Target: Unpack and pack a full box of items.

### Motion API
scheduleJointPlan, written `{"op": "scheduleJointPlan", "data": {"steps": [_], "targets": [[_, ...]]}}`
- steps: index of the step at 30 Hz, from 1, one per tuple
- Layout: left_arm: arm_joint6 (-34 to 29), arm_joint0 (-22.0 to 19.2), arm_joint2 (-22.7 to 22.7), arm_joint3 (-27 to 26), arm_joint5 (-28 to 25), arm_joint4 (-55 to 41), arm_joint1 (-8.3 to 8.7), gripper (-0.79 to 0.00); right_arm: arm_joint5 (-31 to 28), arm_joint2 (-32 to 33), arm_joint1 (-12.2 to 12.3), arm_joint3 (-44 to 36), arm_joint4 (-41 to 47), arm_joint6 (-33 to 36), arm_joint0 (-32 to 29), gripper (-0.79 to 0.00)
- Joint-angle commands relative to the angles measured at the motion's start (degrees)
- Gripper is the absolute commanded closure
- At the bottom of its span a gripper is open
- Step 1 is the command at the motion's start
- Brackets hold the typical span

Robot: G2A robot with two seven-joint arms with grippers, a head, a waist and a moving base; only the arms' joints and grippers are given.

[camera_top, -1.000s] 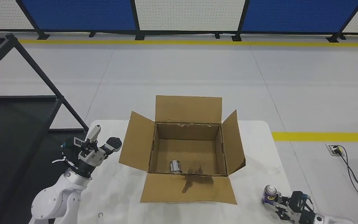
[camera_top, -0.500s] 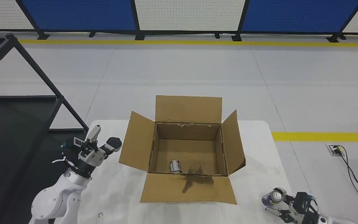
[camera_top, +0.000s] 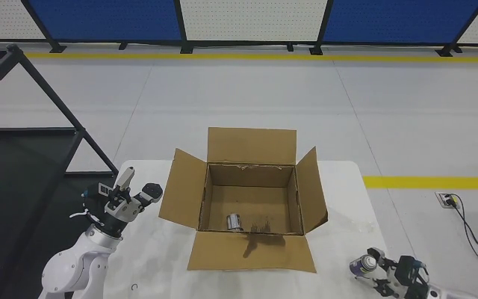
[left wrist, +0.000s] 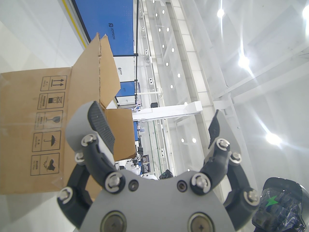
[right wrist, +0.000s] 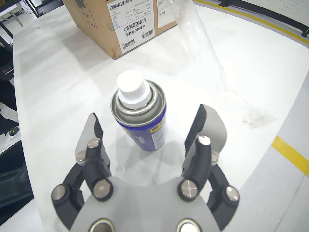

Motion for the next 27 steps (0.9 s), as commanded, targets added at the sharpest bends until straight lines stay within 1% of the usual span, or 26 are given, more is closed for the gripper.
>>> {"op": "scheduleJointPlan", "data": {"steps": [1, 2, 4, 5, 6, 11, 14, 17, 20, 27], "targets": [[0.0, 0.0, 0.0, 0.0, 0.0, 0.0, 0.0, -0.785, 0.13, -0.01, -0.03, -0.08, 0.17, -0.07, 0.05, -0.286], [0.0, 0.0, 0.0, 0.0, 0.0, 0.0, 0.0, -0.785, 0.09, -0.06, -0.05, -0.2, 0.28, -0.2, 0.07, -0.256], [0.0, 0.0, 0.0, 0.0, 0.0, 0.0, 0.0, -0.785, 0.04, -0.12, -0.08, -0.34, 0.33, -0.23, 0.11, -0.089], [0.0, 0.0, 0.0, 0.0, 0.0, 0.0, 0.0, -0.785, -0.01, -0.15, -0.09, -0.45, 0.38, -0.32, 0.14, -0.031], [0.0, 0.0, 0.0, 0.0, 0.0, 0.0, 0.0, -0.785, -0.05, -0.2, -0.1, -0.56, 0.41, -0.43, 0.17, 0.0], [0.0, 0.0, 0.0, 0.0, 0.0, 0.0, 0.0, -0.785, 0.79, -0.49, -0.45, -1.18, 2.09, -1.49, 0.62, 0.0], [0.0, 0.0, 0.0, 0.0, 0.0, 0.0, 0.0, -0.785, 1.94, -0.74, -0.77, -1.46, 3.36, -0.96, 1.27, 0.0], [0.0, 0.0, 0.0, 0.0, 0.0, 0.0, 0.0, -0.785, 3.96, -1.02, -1.14, -1.38, 4.5, 0.83, 2.11, 0.0], [0.0, 0.0, 0.0, 0.0, 0.0, 0.0, 0.0, -0.785, 6.3, -1.87, -1.79, -1.09, 6.45, 4.13, 3.47, 0.0], [0.0, 0.0, 0.0, 0.0, 0.0, 0.0, 0.0, -0.785, 7.87, -3.09, -2.68, 0.81, 8.5, 7.66, 6.14, 0.0]]}}
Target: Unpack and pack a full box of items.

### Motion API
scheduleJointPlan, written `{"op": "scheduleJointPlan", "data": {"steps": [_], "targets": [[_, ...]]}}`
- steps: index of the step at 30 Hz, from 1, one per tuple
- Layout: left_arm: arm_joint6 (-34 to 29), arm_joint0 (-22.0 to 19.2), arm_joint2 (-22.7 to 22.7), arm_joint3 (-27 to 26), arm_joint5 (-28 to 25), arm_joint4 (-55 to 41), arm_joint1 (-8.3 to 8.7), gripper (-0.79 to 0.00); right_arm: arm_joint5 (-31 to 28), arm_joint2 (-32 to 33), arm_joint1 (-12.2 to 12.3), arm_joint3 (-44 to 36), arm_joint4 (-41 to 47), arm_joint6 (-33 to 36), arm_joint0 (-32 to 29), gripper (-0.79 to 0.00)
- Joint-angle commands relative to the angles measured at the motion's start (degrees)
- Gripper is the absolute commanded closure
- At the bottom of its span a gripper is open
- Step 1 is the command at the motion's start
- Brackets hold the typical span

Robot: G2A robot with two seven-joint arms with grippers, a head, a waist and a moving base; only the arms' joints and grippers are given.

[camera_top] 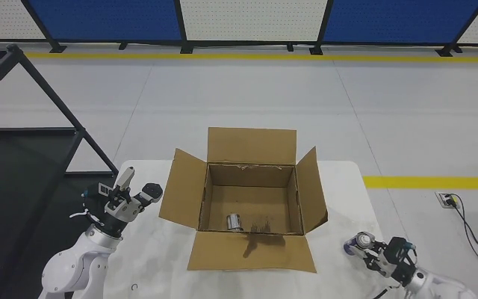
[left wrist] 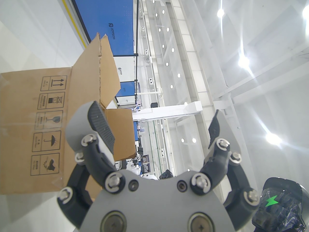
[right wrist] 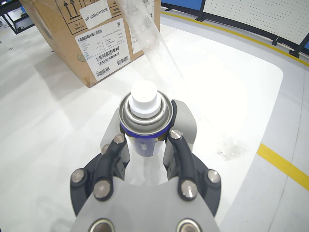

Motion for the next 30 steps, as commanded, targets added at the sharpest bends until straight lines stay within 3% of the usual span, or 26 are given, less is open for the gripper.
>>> {"op": "scheduleJointPlan", "data": {"steps": [1, 4, 6, 9, 11, 13, 24, 30], "targets": [[0.0, 0.0, 0.0, 0.0, 0.0, 0.0, 0.0, -0.785, -0.21, -0.2, -0.14, 0.62, 0.23, 0.27, 0.53, 0.0], [0.0, 0.0, 0.0, 0.0, 0.0, 0.0, 0.0, -0.785, -0.5, -0.51, -0.34, 1.75, 0.21, 0.38, 1.3, 0.0], [0.0, 0.0, 0.0, 0.0, 0.0, 0.0, 0.0, -0.785, -0.59, -0.61, -0.4, 2.31, 0.08, 0.33, 1.46, -0.243], [0.0, 0.0, 0.0, 0.0, 0.0, 0.0, 0.0, -0.785, -0.77, -0.72, -0.49, 3.04, -0.32, -0.16, 1.66, -0.342], [0.0, 0.0, 0.0, 0.0, 0.0, 0.0, 0.0, -0.785, -1.04, -0.68, -0.48, 3.42, -0.68, -0.63, 1.68, -0.677], [0.0, 0.0, 0.0, 0.0, 0.0, 0.0, 0.0, -0.785, -1.19, -0.61, -0.46, 3.71, -0.97, -0.94, 1.7, -0.782], [0.0, 0.0, 0.0, 0.0, 0.0, 0.0, 0.0, -0.785, -6.09, 4.61, 1.37, 1.05, -2.69, -10.27, -1.65, -0.785], [0.0, 0.0, 0.0, 0.0, 0.0, 0.0, 0.0, -0.785, -7.95, 15.82, 4.17, -14.65, -1.72, -9.5, -11.21, -0.785]]}}
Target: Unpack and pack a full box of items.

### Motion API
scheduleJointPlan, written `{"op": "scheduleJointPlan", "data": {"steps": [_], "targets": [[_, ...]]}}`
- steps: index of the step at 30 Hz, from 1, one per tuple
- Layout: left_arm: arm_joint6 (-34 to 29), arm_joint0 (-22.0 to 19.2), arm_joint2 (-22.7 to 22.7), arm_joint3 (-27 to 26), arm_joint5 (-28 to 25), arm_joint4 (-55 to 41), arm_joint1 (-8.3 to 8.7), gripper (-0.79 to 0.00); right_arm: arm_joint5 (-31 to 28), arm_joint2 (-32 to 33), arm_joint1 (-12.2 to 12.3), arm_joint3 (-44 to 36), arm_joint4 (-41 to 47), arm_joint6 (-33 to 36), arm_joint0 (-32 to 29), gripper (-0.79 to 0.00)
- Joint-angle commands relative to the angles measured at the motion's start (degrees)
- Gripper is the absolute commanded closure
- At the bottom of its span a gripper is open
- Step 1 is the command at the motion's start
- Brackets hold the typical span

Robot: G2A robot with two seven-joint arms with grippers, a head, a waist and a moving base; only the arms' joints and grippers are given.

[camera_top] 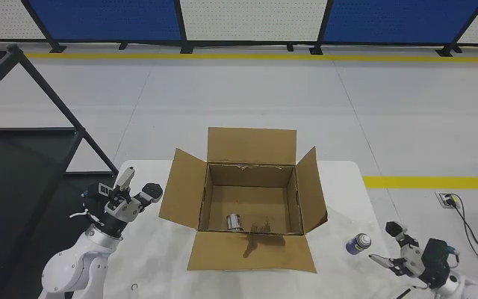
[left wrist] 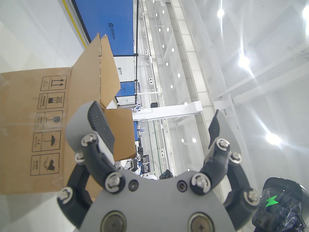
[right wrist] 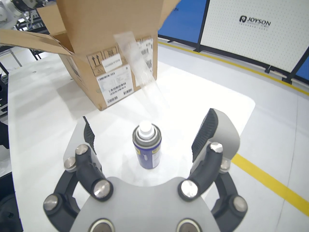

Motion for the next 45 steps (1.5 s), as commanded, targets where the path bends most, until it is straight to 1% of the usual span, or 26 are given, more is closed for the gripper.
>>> {"op": "scheduleJointPlan", "data": {"steps": [1, 16, 19, 22, 26, 27, 28, 31, 32, 33, 35, 39, 41, 45], "targets": [[0.0, 0.0, 0.0, 0.0, 0.0, 0.0, 0.0, -0.785, 0.41, 3.36, 0.4, -5.47, 2.18, 2.1, -3.49, -0.785], [0.24, 0.09, -0.04, -0.03, 0.08, 0.19, 0.01, -0.785, 0.41, 3.36, 0.4, -5.47, 2.18, 2.1, -3.49, -0.785], [1.4, 0.46, -0.02, -1.27, 1.3, 2.58, 0.21, -0.785, 2.45, 3.86, 0.31, -8.96, 2.48, 3.4, -4.23, -0.785], [1.09, 0.29, 0.11, -1.98, 3.34, 4.98, 0.52, -0.785, 4.26, 6.23, 0.54, -15.14, 2.33, 5.81, -5.56, -0.785], [0.06, 0.58, -0.47, -2.45, 4.27, 7.21, 0.95, -0.785, 5.31, 10.11, 0.83, -25.82, 4.75, 12.41, -7.21, -0.785], [-0.77, 0.78, -1.07, -2.74, 4.35, 7.68, 1.15, -0.785, 5.48, 11.2, 0.89, -29.59, 6.44, 15.7, -7.42, -0.785], [-1.09, 0.94, -1.41, -2.87, 4.29, 7.98, 1.25, -0.785, 5.53, 11.65, 0.92, -31.45, 7.35, 17.61, -7.44, -0.785], [-2.8, 1.92, -3.12, -3.66, 4.06, 8.69, 1.69, -0.785, 6.61, 12.72, 1.04, -39.75, 12.79, 28.14, -6.49, -0.785], [-3.39, 2.41, -4.02, -3.94, 3.74, 8.95, 1.89, -0.785, 7.35, 12.59, 1.11, -43.17, 15.75, 33.28, -5.53, -0.785], [-3.63, 2.69, -4.42, -4.04, 3.62, 8.85, 1.97, -0.785, 7.87, 12.39, 1.15, -44.82, 17.15, 35.86, -4.89, -0.785], [-4.53, 3.53, -5.45, -4.46, 3.35, 8.35, 2.17, -0.785, 9.62, 10.94, 1.26, -49.02, 21.46, 43.9, -2.6, -0.785], [-6.51, 4.5, -6.38, -4.42, 2.98, 8.4, 2.56, -0.785, 13.15, 4.83, 1.39, -53.69, 29.86, 57.8, 4.65, -0.785], [-7.87, 4.53, -5.99, -4.06, 3.51, 7.73, 2.69, -0.785, 13.28, 4.19, 1.39, -53.8, 30.37, 58.86, 5.41, -0.785], [-7.87, 4.53, -5.99, -4.06, 3.51, 7.73, 2.69, -0.785, 13.28, 4.19, 1.39, -53.8, 30.37, 58.86, 5.41, -0.785]]}}
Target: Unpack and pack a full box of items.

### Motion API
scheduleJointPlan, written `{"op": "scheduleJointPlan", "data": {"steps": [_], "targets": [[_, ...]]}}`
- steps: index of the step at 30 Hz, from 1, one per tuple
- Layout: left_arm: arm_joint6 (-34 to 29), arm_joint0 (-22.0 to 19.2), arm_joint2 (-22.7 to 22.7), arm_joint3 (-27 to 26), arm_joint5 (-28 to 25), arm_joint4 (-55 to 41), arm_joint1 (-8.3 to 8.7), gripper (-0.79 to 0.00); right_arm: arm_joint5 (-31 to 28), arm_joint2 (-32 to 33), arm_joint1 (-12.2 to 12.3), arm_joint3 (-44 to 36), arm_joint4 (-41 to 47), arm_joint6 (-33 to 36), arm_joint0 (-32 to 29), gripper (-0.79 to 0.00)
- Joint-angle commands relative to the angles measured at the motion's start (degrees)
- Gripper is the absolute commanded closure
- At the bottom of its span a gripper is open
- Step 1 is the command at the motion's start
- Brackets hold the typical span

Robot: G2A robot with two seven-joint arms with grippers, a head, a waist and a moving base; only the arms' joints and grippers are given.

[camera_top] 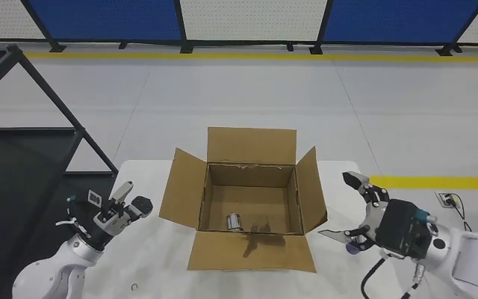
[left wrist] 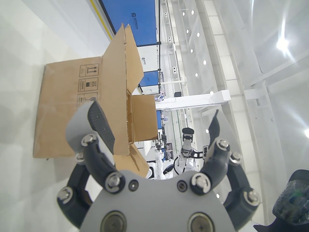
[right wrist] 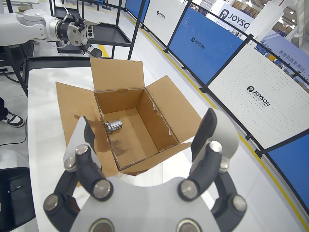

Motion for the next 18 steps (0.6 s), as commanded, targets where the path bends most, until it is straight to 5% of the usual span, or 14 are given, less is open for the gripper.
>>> {"op": "scheduleJointPlan", "data": {"steps": [1, 14, 18], "targets": [[0.04, 0.0, -0.02, -0.01, -0.02, 0.03, 0.0, -0.785, 0.0, -0.02, 0.0, 0.0, 0.01, -0.21, 0.02, -0.785], [0.31, 0.24, 0.37, -0.5, 0.08, 0.22, -0.01, -0.785, -0.3, -1.01, -0.09, -0.25, 0.39, -0.32, 0.13, -0.785], [1.55, 0.47, 1.48, -1.71, 0.3, 1.27, 0.08, -0.785, 3.53, -6.38, -0.36, -3.03, 2.03, 7.15, 6.21, -0.785]]}}
